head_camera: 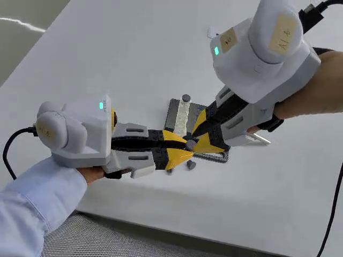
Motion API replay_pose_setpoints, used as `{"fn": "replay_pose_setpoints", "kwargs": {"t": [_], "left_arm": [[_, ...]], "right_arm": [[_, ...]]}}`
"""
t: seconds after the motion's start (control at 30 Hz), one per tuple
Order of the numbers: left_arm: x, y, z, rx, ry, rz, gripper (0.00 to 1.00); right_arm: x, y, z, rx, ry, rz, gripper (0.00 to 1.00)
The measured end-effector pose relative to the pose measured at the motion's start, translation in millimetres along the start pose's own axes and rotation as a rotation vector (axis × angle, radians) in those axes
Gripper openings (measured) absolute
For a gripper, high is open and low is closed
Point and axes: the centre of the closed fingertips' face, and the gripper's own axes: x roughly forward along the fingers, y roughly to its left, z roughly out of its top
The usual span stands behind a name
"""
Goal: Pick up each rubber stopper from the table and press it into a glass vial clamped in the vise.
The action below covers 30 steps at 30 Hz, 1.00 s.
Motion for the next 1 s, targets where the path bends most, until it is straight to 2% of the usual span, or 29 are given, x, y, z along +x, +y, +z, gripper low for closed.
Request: {"fn": "replay_pose_setpoints", "kwargs": {"t": [0.07, 0.47, 0.67, 1.0], "left_arm": [[-0.5, -2.7, 1.1, -0.012, -0.002, -0.016, 0.02], [0.5, -8.1, 4.8, -0.044, -0.012, -0.042, 0.02], [0.8, -9.2, 4.5, -0.064, -0.005, -0.048, 0.02], [2.8, -13.2, 1.5, -0.054, 0.028, -0.063, 0.02]], "right_arm": [[-0.6, -0.4, 1.0, -0.039, -0.001, -0.014, 0.14], [-0.8, 2.9, 0.6, -0.103, 0.025, 0.003, 0.08], [-0.7, 3.2, 0.7, -0.121, 0.028, 0.004, 0.08], [1.8, 6.3, -1.6, -0.136, 0.042, 0.023, 0.08]]}}
